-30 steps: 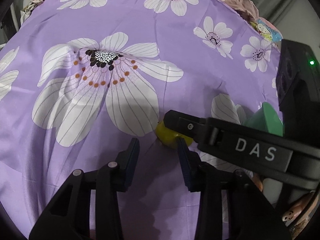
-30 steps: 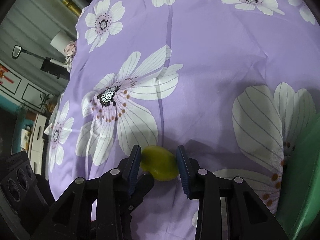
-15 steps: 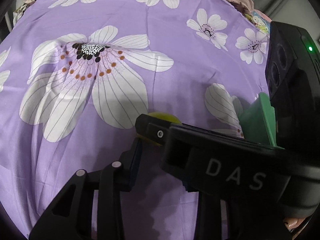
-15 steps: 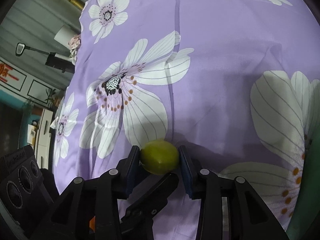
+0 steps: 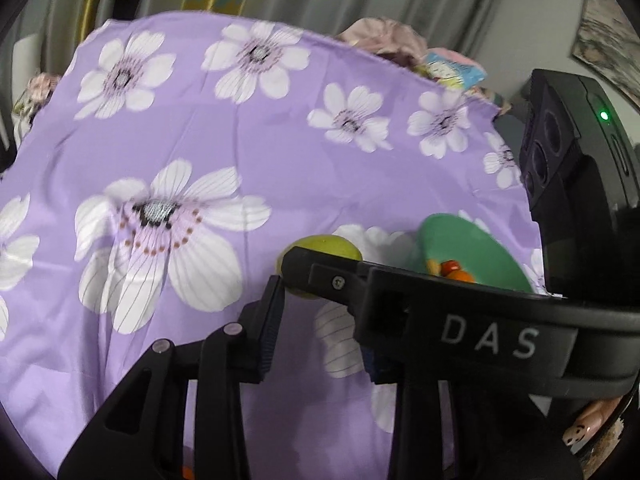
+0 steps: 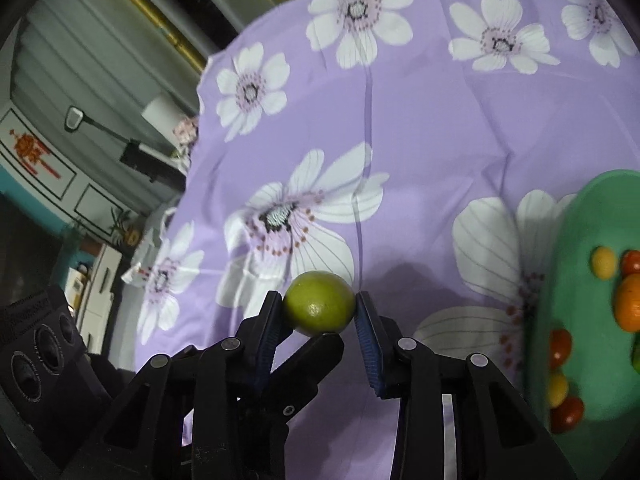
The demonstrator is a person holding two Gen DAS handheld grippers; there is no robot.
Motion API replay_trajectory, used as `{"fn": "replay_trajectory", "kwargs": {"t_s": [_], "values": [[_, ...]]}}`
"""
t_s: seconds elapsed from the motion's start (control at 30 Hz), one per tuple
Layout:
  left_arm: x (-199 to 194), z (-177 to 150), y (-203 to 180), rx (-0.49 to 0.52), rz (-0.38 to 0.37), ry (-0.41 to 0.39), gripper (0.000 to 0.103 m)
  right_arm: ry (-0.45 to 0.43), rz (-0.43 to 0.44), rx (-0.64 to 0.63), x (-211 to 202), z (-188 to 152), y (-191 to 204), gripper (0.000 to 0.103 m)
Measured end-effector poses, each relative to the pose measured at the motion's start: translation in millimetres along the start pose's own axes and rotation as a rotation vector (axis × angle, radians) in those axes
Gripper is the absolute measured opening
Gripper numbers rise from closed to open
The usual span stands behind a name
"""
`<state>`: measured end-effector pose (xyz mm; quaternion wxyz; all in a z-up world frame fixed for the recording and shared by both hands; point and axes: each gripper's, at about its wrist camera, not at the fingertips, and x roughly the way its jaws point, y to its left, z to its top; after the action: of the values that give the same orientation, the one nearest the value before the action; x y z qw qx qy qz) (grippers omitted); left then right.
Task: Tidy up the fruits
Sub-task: 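Carry the green fruit over the green bowl and open the right gripper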
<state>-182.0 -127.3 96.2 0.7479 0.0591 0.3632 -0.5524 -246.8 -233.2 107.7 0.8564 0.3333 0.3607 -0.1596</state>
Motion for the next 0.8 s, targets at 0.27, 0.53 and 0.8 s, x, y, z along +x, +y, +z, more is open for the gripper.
{"fn": "replay_trajectory", "kwargs": {"t_s": [0.27, 0.53, 0.8], "values": [[-16, 13, -47, 0.104, -0.077, -0.057, 0.033, -0.135, -0.058, -0.029, -57, -2, 2, 0.039], [-9, 18, -106, 0.211, -0.154, -0.046, 0.034, -0.255, -0.125, 0.021, -110, -8, -29, 0.039], [24, 11, -156, 0.270, -0.212, 0.027, 0.034, -0.269, -0.179, 0.139, -135, -12, -82, 0.039]]}}
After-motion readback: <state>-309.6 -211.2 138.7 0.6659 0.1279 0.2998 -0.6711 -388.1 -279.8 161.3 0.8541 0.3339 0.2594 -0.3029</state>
